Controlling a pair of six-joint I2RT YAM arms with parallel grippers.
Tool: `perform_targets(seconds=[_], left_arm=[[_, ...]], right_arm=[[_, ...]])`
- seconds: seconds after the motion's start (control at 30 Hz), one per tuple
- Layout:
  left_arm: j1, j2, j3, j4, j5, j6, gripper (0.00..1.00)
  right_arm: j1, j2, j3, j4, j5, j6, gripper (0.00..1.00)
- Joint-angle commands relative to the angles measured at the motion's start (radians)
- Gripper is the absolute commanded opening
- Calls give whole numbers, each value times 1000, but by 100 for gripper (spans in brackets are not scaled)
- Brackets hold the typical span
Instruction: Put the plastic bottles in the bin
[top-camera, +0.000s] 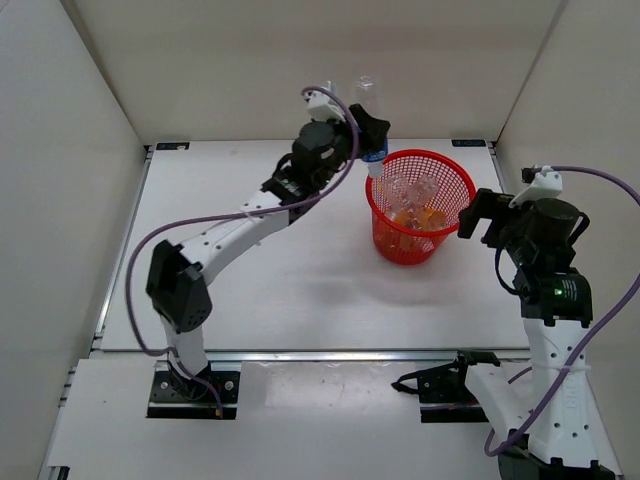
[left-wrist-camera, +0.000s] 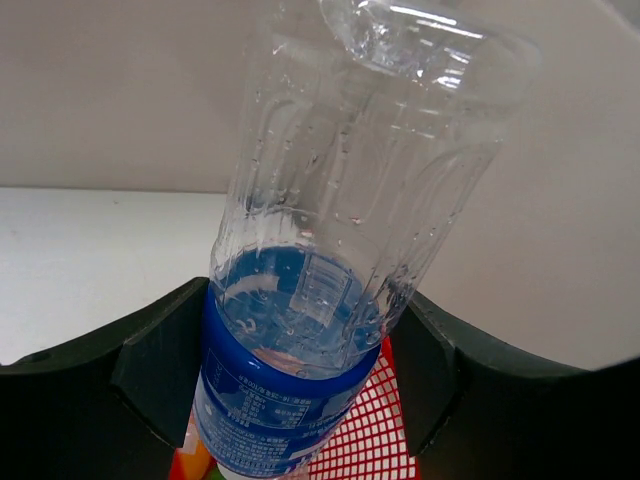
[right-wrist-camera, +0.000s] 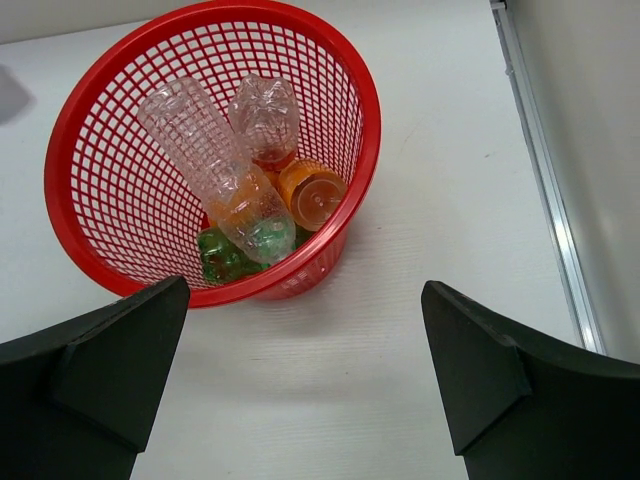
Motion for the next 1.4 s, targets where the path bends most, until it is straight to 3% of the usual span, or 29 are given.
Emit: perform_targets(seconds=[0.0,0.27,0.37,0.4,0.6,0.77,0.87,0.93,1.07,1.17,1.23,1.37], left_arm=[[-96,93,75,111,-97,6,67],[-136,63,-82,171,-146,-49,68],[-160,19,-167,183,-119,-50,85],[-165,-3,-184,151,-100,-44,99],[-197,-135,-239,84,-57,5,99],[-186,-219,-198,-68,11,37,98],[-186,-317,-247,-148,7,53,99],[-202,-313,-294,-101,-14,57,99],[-148,-247,-169,-261,136,28,99],[-87,-422,-331,-260,26,37,99],[26,-542,-441,-359,-11,36,98],[227,-779,-586,-728,-163,40,98]], right_arm=[[27,-26,11,32,63,6,99],[20,-34,0,32,135,-18,99],[20,-28,-1,29,124,-14,99],[18,-21,-3,26,120,-9,100],[11,-23,-1,9,143,5,99],[11,-9,-21,-19,101,15,99],[5,5,-34,-49,97,11,100],[0,17,-46,-65,83,8,99],[-6,14,-43,-74,45,28,99],[-17,20,-41,-104,112,34,99],[-51,57,-34,-198,132,6,100],[-144,118,-59,-250,185,15,99]])
